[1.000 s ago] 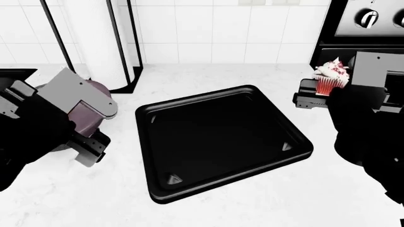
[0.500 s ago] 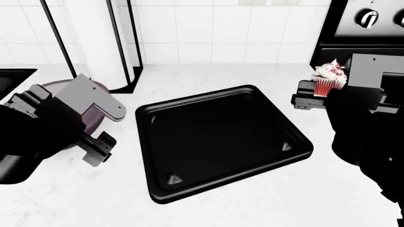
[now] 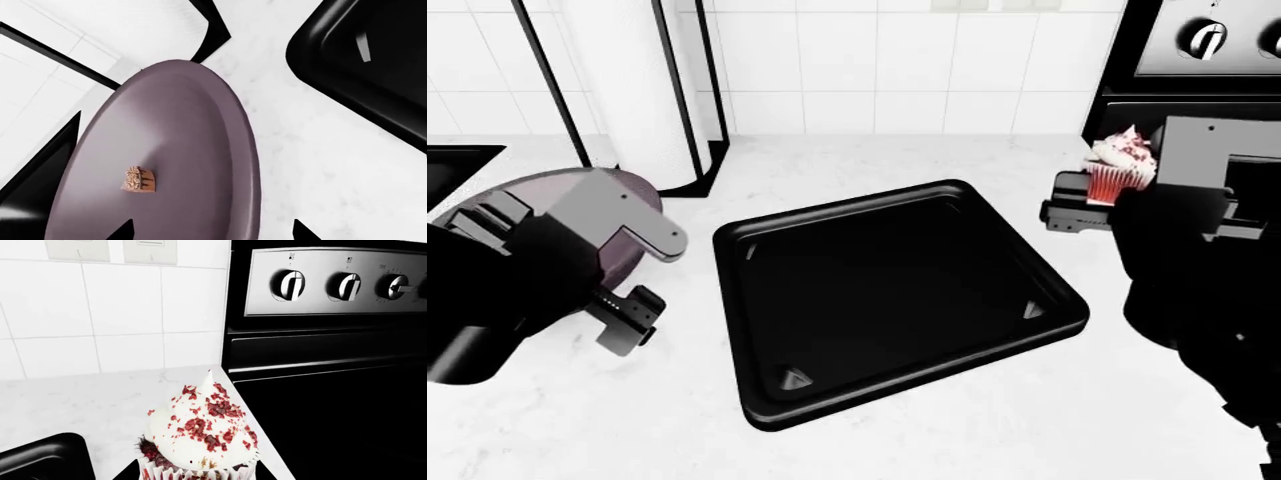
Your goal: Pick up the bowl with cake and place it on the tray. Pick up the cupcake and place it on the tray.
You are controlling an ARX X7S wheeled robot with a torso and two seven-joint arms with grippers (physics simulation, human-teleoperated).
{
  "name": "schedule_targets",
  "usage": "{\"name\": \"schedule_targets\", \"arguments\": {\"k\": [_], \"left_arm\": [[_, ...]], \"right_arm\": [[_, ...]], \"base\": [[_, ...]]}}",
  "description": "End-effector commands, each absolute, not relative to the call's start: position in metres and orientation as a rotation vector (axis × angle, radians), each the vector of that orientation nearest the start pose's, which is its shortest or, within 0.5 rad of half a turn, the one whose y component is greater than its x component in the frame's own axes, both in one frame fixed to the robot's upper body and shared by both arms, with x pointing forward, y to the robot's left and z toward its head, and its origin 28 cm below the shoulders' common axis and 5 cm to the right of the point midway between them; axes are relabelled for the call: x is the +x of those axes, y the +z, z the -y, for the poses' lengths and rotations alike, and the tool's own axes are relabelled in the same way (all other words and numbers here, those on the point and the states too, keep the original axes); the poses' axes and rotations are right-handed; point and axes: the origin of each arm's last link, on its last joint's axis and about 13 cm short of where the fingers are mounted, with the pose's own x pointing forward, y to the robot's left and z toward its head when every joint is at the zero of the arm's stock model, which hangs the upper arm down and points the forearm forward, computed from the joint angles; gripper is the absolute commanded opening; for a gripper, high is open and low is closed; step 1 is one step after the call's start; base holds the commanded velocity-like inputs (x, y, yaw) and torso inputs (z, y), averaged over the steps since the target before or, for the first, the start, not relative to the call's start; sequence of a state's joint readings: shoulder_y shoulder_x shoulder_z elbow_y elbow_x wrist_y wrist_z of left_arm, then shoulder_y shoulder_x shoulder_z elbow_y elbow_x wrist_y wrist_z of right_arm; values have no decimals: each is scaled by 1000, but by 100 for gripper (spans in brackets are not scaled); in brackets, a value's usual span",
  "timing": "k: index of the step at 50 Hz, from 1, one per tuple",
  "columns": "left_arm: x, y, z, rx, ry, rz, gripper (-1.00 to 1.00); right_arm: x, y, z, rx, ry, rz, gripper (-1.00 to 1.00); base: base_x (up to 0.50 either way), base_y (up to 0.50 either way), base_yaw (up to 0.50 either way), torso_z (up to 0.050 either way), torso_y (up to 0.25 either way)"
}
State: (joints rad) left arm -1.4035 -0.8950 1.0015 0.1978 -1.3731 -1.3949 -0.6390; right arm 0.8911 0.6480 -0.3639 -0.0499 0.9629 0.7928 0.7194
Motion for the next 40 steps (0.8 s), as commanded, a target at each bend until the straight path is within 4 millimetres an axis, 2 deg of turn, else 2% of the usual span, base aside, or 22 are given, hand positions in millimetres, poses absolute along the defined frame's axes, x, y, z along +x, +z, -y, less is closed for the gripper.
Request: {"name": "schedule_targets", "arguments": {"k": [1,40], "left_arm": [[266,248,-295,717,-18,-642,100],[276,235,-300,730,-6,-686,100]], "right_arm": [[314,215,173,-60,-284,-121,-100],[318,212,173,-67,-283,-125,-100]], "base": [[0,0,0,0,0],[0,0,0,0,0]]}}
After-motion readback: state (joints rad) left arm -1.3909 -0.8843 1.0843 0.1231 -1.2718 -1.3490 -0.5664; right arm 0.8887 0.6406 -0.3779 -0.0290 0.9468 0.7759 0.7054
